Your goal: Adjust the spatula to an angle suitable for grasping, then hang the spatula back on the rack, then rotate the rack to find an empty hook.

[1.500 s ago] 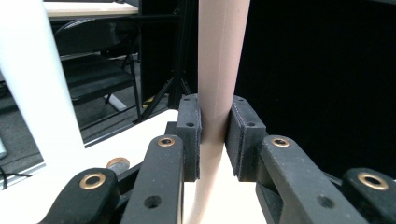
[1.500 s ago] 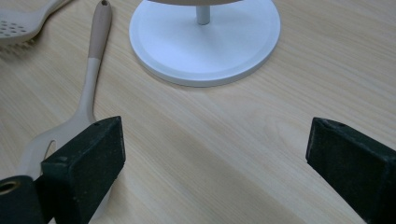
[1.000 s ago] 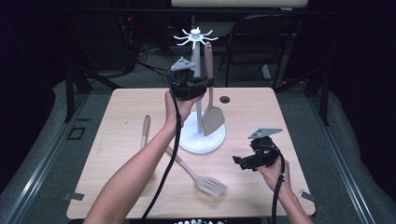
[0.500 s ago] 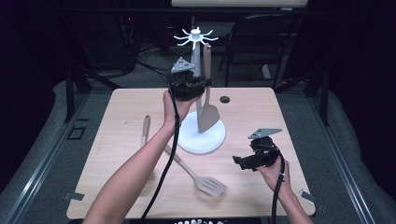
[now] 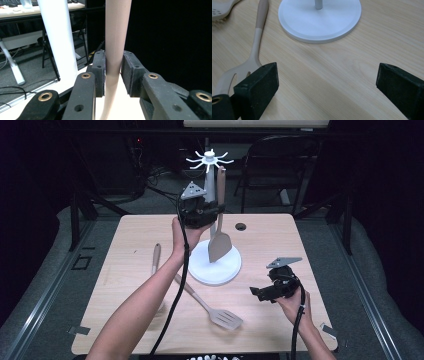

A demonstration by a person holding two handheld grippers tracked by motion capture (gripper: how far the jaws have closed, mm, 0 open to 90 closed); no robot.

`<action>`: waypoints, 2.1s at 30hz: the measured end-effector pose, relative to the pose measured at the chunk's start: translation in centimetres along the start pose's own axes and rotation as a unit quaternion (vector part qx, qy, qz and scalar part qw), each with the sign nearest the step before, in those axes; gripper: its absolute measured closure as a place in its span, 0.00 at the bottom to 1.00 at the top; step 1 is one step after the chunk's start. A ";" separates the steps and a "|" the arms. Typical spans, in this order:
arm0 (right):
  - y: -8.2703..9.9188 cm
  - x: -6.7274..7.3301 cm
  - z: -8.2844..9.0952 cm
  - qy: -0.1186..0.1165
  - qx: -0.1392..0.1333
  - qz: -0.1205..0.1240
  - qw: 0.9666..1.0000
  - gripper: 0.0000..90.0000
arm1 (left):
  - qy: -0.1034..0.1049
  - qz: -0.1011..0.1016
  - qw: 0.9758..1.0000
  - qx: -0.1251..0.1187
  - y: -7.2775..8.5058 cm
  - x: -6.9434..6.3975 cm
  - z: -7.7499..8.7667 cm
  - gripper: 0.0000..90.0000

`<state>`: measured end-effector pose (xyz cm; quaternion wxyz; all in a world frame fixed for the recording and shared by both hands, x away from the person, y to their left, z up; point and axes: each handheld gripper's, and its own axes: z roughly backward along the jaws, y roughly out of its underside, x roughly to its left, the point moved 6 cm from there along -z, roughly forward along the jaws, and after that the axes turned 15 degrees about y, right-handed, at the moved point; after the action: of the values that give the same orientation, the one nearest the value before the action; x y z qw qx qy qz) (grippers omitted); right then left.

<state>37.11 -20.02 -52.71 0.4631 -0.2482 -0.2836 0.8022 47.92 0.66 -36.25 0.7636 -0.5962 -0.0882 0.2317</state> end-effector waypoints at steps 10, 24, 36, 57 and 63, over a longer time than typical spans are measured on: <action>0.0 0.0 -0.1 0.001 0.002 0.003 1.000 0.04 | 0.002 0.006 1.000 0.007 0.5 0.2 0.6 0.69; 0.2 -0.1 -0.1 0.000 0.007 0.003 1.000 0.04 | -0.011 -0.035 0.998 0.050 1.7 -0.1 2.6 0.24; 0.4 -0.3 -0.2 0.001 0.013 0.003 1.000 0.04 | -0.016 -0.012 1.000 0.023 0.6 1.9 5.4 0.58; 0.6 -0.4 -0.3 0.000 0.019 0.008 1.000 0.05 | -0.012 -0.033 0.999 -0.041 -4.6 2.2 7.7 1.00; 0.6 -0.4 -0.3 0.000 0.019 0.009 1.000 0.05 | -0.012 -0.046 0.998 -0.046 -6.1 1.5 7.7 1.00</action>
<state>37.14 -20.59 -53.34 0.4603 -0.2420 -0.2656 0.8118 47.61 6.97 -28.50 0.7441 -0.6233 -0.1352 0.1991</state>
